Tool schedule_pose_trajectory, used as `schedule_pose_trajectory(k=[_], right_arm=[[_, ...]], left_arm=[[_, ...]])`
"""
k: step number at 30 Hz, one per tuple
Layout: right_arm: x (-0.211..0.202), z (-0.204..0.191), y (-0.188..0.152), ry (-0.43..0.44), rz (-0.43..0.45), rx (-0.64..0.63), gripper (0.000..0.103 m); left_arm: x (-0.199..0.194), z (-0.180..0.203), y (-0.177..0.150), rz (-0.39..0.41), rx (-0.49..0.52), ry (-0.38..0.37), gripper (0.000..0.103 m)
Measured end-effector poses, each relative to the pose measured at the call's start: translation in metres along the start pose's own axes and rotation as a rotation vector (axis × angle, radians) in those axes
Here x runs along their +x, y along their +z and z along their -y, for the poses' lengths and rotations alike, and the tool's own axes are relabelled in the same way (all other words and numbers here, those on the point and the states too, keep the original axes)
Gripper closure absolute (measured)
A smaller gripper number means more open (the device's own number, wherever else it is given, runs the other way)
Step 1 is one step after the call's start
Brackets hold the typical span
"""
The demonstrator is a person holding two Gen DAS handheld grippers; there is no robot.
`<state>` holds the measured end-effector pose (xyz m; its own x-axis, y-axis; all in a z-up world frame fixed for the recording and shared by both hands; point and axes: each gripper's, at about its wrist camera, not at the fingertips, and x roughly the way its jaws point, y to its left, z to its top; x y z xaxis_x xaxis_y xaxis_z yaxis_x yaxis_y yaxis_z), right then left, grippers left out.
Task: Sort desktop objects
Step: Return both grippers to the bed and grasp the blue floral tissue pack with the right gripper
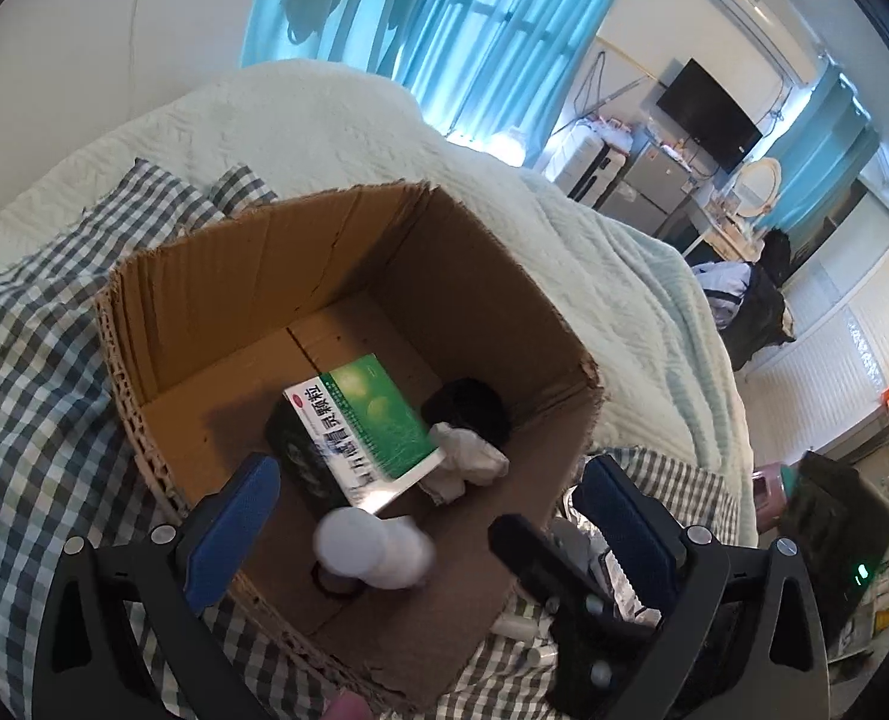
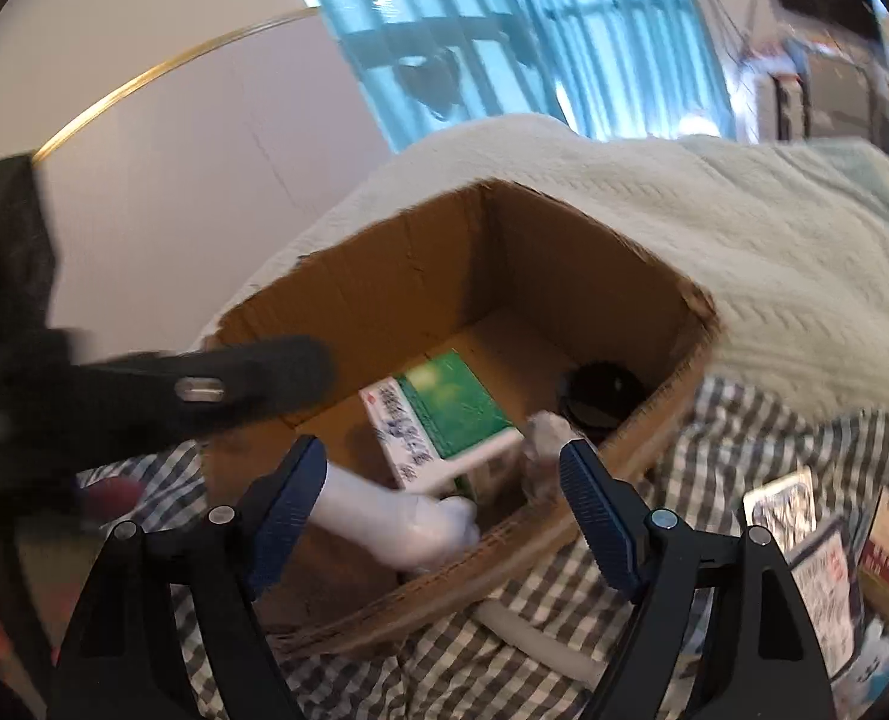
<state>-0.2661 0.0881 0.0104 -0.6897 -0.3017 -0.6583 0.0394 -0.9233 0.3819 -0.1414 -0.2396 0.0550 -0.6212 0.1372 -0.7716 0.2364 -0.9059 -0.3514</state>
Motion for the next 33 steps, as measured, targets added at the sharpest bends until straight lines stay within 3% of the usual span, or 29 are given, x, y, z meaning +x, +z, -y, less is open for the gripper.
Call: schedule_pose_trajectory(k=[6, 12, 17, 24, 29, 33], right_arm=[[-0.050, 0.017, -0.017, -0.115, 0.035, -0.096, 0.023], [-0.127, 0.088, -0.050, -0.298, 0.077, 0.038, 0.023], [-0.182, 0.136, -0.083, -0.441, 0.095, 0.149, 0.023], [-0.210, 0.178, -0.150, -0.542, 0.007, 0.242, 0.023], [-0.205, 0.195, -0.200, -0.572, -0.091, 0.283, 0.023], [-0.195, 0.209, -0.240, -0.597, -0.177, 0.286, 0.023]], left_arm=[[-0.012, 0.016, -0.020, 0.050, 0.064, 0.023, 0.000], [-0.013, 0.060, -0.059, 0.051, 0.129, -0.114, 0.000], [-0.005, 0.097, -0.104, 0.020, 0.214, -0.134, 0.000], [0.024, 0.127, -0.171, -0.036, 0.319, -0.115, 0.000], [0.054, 0.136, -0.202, -0.121, 0.336, -0.106, 0.000], [0.071, 0.146, -0.221, -0.136, 0.394, -0.089, 0.000]])
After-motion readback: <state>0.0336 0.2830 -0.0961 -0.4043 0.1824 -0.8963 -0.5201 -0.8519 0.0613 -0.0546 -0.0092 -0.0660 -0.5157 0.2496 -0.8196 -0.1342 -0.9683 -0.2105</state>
